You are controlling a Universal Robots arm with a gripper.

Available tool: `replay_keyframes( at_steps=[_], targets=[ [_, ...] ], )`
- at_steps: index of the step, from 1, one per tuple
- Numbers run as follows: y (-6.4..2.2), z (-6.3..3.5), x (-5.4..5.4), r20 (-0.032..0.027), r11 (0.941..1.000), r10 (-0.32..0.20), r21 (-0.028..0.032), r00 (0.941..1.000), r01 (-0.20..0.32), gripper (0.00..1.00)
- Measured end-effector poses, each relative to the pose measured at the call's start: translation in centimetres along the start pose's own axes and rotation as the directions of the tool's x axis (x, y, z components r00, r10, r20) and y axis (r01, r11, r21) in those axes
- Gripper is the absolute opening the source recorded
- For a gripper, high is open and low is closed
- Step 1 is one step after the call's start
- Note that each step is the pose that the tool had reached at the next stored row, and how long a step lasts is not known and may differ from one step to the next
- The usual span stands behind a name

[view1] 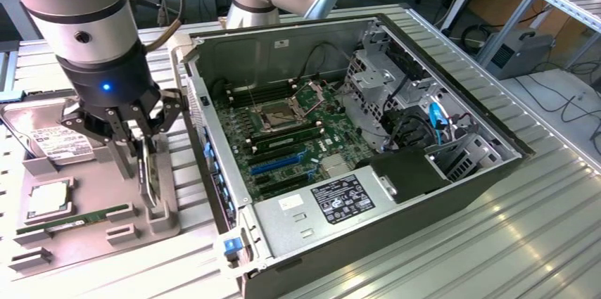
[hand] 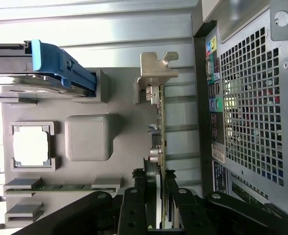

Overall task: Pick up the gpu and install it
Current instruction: 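Pick up the gpu and move the gpu toward the slot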

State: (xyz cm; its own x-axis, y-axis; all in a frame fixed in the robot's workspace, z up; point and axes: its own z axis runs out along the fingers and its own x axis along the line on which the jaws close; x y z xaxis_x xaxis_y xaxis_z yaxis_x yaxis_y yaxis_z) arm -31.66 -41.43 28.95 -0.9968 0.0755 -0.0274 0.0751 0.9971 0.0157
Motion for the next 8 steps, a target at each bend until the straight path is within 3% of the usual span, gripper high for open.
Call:
replay_keyframes(
  at_steps=[8],
  targets=[
    [0.01,-0.49,-0.02,0.0001,1.0000,0.000,0.0004,1.0000,0.000,0.27]
  ],
)
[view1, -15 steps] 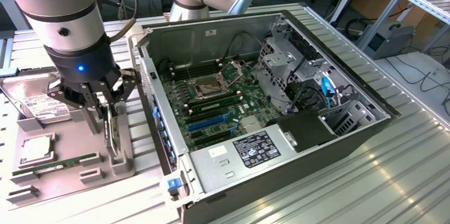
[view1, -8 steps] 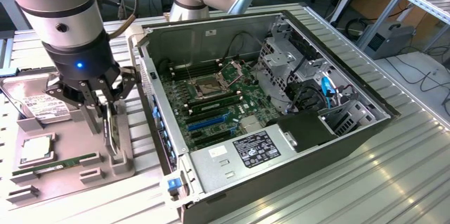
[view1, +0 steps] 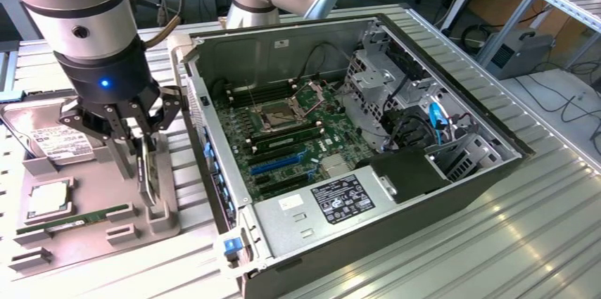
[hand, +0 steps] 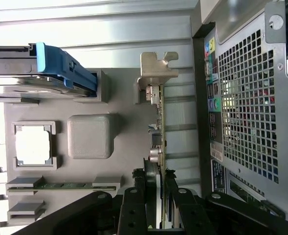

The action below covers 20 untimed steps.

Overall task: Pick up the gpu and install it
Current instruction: 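Pick up the gpu and move the gpu toward the slot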

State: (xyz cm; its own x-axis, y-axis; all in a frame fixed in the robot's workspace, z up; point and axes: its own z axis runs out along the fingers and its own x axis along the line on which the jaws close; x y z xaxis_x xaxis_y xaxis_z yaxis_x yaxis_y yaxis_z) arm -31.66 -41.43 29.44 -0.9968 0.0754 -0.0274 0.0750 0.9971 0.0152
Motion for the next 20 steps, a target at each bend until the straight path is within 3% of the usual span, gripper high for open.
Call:
replay_keyframes(
  at_steps=[20],
  targets=[
    [0.02,-1.45,0.0,0.0001,1.0000,0.000,0.0007,1.0000,0.000,0.27]
  ],
)
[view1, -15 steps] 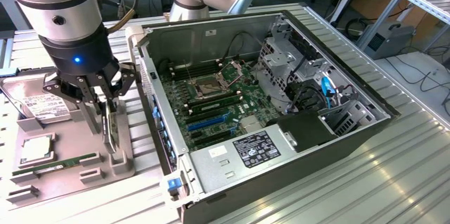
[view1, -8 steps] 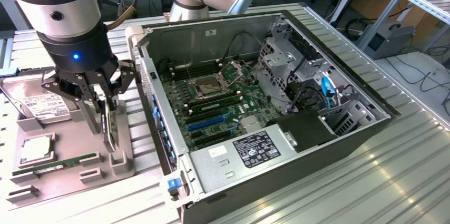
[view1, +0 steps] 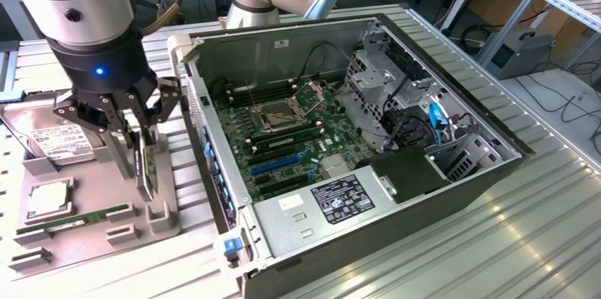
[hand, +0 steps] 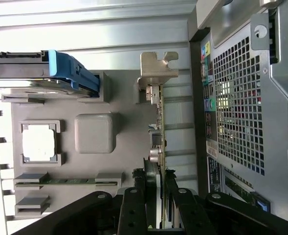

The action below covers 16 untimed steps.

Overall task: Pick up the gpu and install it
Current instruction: 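Pick up the gpu and move the gpu toward the slot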

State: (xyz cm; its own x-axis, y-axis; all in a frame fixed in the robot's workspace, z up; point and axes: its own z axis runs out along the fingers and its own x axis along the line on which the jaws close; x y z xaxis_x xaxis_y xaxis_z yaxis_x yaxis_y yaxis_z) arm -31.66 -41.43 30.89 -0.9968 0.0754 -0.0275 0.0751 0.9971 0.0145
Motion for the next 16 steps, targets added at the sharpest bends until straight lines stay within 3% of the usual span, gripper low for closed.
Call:
replay_keyframes(
  at_steps=[16],
  targets=[
    [0.02,-1.10,0.0,0.0000,1.0000,0.000,0.0002,1.0000,0.000,0.27]
  ],
)
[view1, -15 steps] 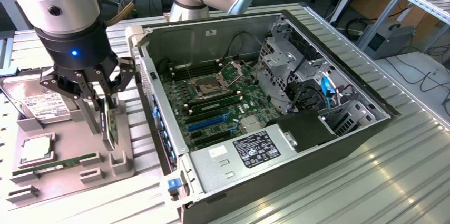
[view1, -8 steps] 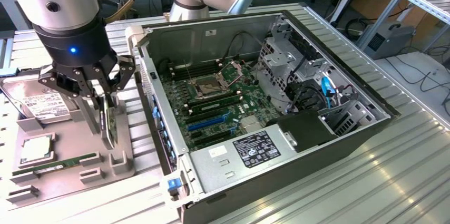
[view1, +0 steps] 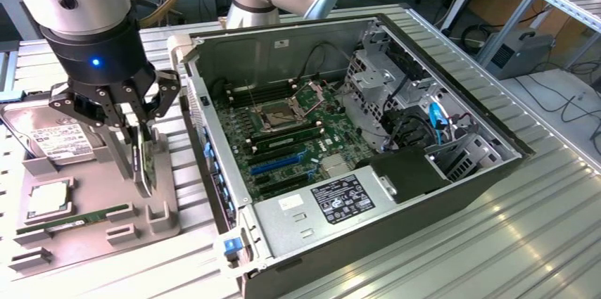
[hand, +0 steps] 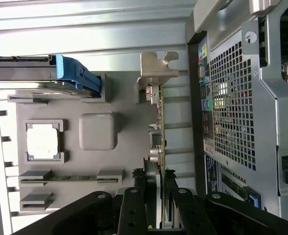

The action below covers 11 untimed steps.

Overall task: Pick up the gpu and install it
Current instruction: 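Pick up the gpu and move the gpu toward the slot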

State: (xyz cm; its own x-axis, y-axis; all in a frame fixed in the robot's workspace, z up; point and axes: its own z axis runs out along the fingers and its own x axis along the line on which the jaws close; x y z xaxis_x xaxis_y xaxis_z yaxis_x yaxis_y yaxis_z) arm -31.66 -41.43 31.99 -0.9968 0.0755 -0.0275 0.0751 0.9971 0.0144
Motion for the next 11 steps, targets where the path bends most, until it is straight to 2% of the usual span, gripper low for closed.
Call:
replay_keyframes(
  at_steps=[11],
  targets=[
    [0.01,-0.76,-0.02,0.0000,1.0000,0.000,0.0000,1.0000,0.000,0.27]
  ],
)
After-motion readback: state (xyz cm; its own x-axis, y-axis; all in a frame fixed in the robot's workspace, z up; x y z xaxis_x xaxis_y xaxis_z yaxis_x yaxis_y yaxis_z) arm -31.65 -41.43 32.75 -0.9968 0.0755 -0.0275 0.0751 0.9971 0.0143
